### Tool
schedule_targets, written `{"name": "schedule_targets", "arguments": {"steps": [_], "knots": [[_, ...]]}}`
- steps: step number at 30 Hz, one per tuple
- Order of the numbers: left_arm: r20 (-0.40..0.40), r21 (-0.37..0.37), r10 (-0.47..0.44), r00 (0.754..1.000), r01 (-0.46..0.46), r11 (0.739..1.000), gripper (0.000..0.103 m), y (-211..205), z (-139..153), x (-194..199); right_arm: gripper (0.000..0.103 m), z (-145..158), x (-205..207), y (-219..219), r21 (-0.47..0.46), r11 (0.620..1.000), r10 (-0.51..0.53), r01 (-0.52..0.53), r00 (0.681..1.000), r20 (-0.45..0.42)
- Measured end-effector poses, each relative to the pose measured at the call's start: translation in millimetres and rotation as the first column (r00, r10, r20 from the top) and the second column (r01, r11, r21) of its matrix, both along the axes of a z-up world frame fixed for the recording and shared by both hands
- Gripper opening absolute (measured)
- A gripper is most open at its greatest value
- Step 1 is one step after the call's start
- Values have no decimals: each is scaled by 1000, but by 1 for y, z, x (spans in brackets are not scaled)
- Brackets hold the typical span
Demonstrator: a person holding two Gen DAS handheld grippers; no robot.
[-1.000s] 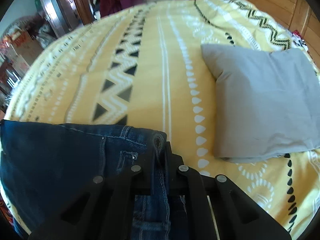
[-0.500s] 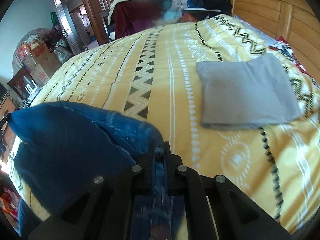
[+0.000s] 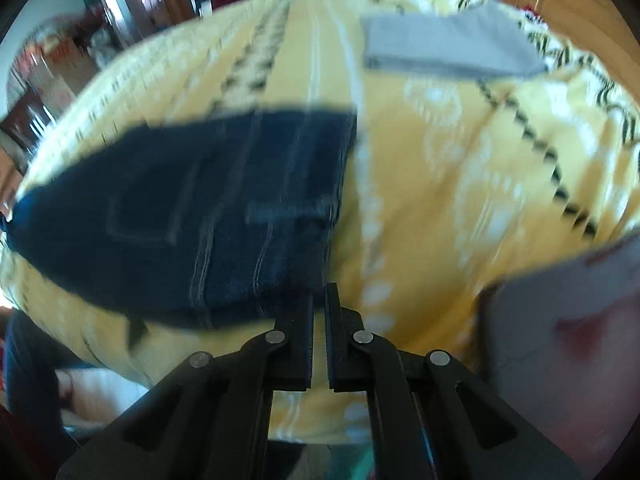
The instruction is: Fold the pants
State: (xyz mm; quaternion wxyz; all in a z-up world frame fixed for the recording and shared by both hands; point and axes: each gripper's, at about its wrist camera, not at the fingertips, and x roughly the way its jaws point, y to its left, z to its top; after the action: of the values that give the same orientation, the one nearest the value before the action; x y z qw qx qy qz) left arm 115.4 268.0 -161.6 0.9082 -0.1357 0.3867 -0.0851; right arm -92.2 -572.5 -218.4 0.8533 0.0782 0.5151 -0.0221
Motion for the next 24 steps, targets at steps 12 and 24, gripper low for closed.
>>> {"name": "schedule_targets", "arguments": {"steps": [12, 24], "knots": [[34, -22, 41, 999, -41, 999, 20, -4, 7, 6, 2, 18, -5, 4, 2, 1000, 3, -3, 999, 38], [78, -35, 88, 993, -85, 996, 42, 0, 36, -30, 19, 38, -35, 90, -74, 995, 70, -62, 992, 105]]}}
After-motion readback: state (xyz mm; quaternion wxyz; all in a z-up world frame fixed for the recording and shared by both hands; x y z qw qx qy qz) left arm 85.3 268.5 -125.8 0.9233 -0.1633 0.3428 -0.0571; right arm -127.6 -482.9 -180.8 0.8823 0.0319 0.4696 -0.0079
